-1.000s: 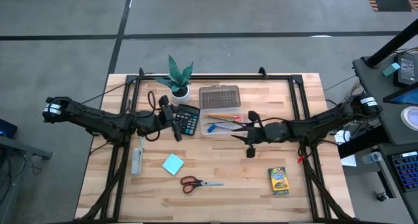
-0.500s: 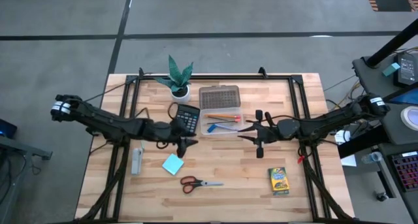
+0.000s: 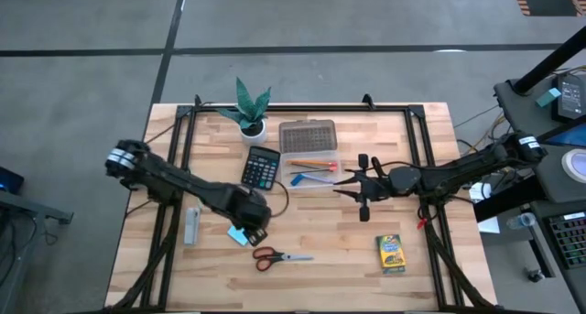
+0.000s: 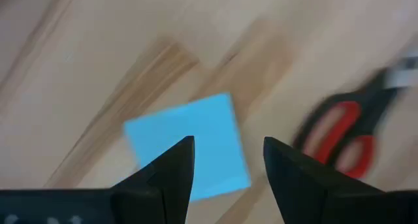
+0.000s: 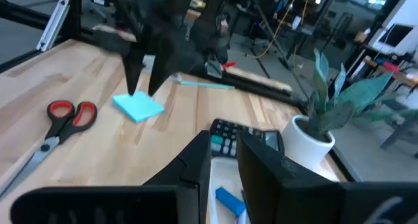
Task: Pack school essentials
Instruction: Put the blue sticky note into the supplies box
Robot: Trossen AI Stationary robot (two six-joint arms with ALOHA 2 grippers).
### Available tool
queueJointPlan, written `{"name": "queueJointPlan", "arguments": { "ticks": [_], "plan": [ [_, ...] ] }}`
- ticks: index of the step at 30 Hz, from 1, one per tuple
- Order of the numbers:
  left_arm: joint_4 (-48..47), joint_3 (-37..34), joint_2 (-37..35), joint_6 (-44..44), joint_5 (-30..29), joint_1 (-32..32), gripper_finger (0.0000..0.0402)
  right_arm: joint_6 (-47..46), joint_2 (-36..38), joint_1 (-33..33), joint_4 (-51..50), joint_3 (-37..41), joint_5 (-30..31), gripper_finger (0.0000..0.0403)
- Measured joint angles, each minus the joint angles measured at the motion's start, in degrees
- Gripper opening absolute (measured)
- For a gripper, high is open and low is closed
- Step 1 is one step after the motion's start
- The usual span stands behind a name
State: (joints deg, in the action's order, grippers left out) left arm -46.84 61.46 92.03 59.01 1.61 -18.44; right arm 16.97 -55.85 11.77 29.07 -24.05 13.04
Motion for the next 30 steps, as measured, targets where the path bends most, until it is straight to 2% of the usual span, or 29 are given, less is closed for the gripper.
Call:
{"name": "queueJointPlan", "arguments": {
  "ticks": [6,12,30],
  "plan": [
    [-7.40,8.47,10.01,0.66,0.40,-0.15,0.0166,1.74,0.65,0.00,-0.26,-0.81,0.00,0.0068],
    [-7.72,10.96,14.68,0.72,0.53,-0.15,0.0166,4.19,0.93,0.00,-0.01,-2.36,0.00,0.0068],
    [-8.07,9.06,15.51,2.23,0.75,-0.48,0.0166,4.79,0.98,0.00,-1.52,-2.36,0.00,0.0068]
  ]
}}
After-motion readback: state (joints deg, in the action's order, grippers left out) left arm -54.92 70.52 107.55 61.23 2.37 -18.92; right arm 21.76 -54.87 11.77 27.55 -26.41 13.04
